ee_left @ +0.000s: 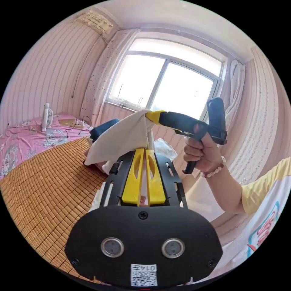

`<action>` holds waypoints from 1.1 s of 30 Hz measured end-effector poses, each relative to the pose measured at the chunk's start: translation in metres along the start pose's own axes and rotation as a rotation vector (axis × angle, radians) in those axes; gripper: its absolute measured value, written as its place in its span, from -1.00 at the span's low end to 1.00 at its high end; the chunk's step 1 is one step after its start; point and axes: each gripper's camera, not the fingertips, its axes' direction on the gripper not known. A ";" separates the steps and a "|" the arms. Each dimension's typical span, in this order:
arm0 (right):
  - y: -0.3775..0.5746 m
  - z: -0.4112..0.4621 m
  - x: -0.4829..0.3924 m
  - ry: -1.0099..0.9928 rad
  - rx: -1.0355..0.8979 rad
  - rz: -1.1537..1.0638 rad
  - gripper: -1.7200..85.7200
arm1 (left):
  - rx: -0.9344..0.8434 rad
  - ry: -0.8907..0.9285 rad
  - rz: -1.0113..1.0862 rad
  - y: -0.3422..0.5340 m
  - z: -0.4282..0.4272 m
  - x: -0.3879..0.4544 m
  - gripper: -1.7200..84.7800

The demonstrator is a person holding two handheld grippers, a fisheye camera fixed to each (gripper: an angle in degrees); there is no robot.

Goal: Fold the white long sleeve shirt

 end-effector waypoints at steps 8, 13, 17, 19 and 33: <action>-0.034 0.137 -0.141 -0.200 -0.053 -0.236 -0.94 | 0.005 -0.302 -0.121 0.095 -0.254 -0.075 -0.98; 0.016 0.256 -0.187 -0.246 -0.376 -0.207 -0.91 | -0.018 -0.440 -0.531 0.248 -0.389 -0.143 -0.98; 0.069 0.331 -0.225 -0.274 -0.637 -0.220 -0.85 | -0.008 -0.555 -0.719 0.317 -0.464 -0.166 -0.98; 0.076 0.353 -0.244 -0.293 -0.683 -0.241 -0.84 | -0.015 -0.656 -0.759 0.334 -0.500 -0.180 -0.97; 0.058 0.528 -0.368 -0.123 -0.898 -0.661 -0.83 | -0.346 -0.919 -0.820 0.294 -0.508 -0.392 -0.71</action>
